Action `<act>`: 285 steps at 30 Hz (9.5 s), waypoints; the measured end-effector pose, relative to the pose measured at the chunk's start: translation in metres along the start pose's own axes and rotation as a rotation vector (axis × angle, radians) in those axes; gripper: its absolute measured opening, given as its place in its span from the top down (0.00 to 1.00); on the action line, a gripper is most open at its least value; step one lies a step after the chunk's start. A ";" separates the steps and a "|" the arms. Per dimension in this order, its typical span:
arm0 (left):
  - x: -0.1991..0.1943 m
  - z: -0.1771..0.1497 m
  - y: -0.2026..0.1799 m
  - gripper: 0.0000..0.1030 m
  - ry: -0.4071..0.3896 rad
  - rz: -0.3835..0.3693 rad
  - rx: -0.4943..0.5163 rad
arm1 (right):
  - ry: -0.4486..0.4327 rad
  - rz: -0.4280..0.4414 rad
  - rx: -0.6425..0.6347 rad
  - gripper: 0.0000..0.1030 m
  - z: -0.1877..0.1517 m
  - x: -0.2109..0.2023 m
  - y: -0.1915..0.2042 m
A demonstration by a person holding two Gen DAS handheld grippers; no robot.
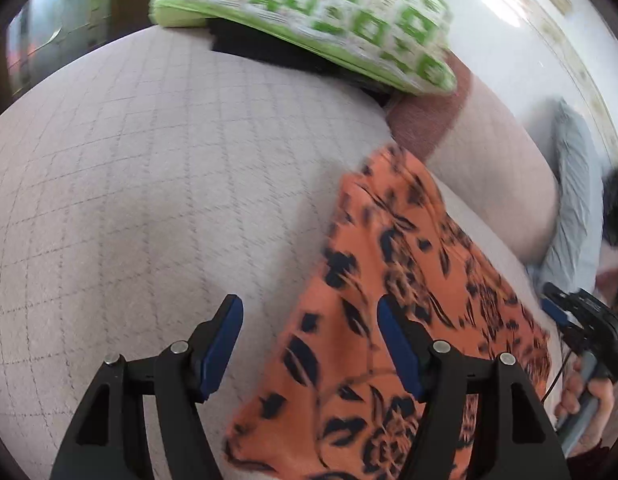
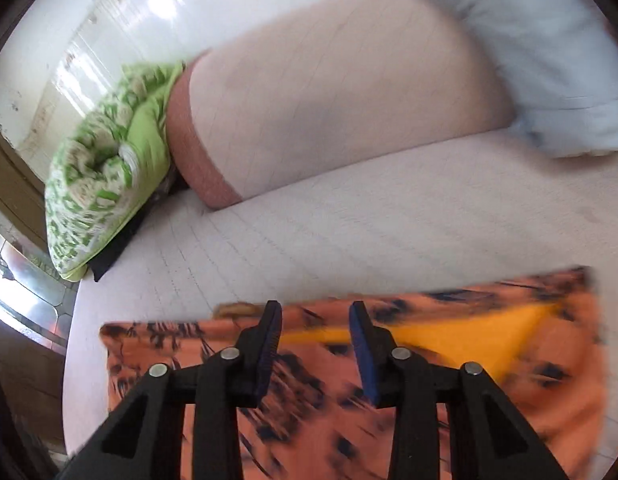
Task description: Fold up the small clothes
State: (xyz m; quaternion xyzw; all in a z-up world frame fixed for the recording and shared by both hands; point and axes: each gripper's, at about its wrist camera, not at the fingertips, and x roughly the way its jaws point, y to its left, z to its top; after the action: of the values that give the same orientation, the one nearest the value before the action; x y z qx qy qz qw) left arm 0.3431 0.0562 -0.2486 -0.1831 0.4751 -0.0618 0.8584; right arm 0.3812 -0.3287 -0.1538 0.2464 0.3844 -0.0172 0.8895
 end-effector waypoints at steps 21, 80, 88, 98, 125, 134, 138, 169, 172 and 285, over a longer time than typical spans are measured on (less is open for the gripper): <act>0.024 -0.025 -0.021 0.23 0.077 0.143 0.167 | 0.122 -0.111 0.171 0.40 0.033 -0.028 -0.149; -0.032 -0.058 -0.006 0.22 0.085 0.185 0.072 | 0.163 0.211 0.188 0.90 -0.168 -0.105 -0.073; -0.066 -0.095 0.061 0.22 0.076 0.092 -0.250 | 0.214 0.373 0.547 0.66 -0.204 -0.118 -0.145; -0.024 -0.079 0.040 0.21 0.065 -0.245 -0.324 | 0.089 0.394 0.814 0.32 -0.212 -0.104 -0.191; -0.083 -0.094 0.051 0.86 -0.019 -0.503 -0.321 | -0.287 0.223 0.485 0.91 -0.188 -0.174 -0.171; -0.093 -0.117 0.073 0.85 -0.046 -0.448 -0.380 | -0.144 0.332 0.372 0.88 -0.195 -0.167 -0.146; -0.060 -0.118 0.074 0.42 0.013 -0.349 -0.443 | -0.009 0.433 0.359 0.88 -0.182 -0.117 -0.112; -0.081 -0.093 -0.291 0.81 -0.035 -0.393 0.350 | -0.026 0.506 0.633 0.93 -0.166 -0.067 -0.201; -0.028 -0.137 -0.333 0.68 0.093 -0.405 0.486 | -0.108 0.457 0.707 0.93 -0.165 -0.076 -0.236; 0.039 -0.180 -0.194 0.00 0.250 -0.048 0.576 | 0.139 0.164 0.198 1.00 -0.133 -0.053 -0.168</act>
State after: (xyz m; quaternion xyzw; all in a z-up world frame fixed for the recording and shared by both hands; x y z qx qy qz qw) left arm 0.2261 -0.1799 -0.2940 0.0655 0.5355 -0.2361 0.8082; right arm 0.2168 -0.4241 -0.2656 0.3642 0.4203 0.0348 0.8304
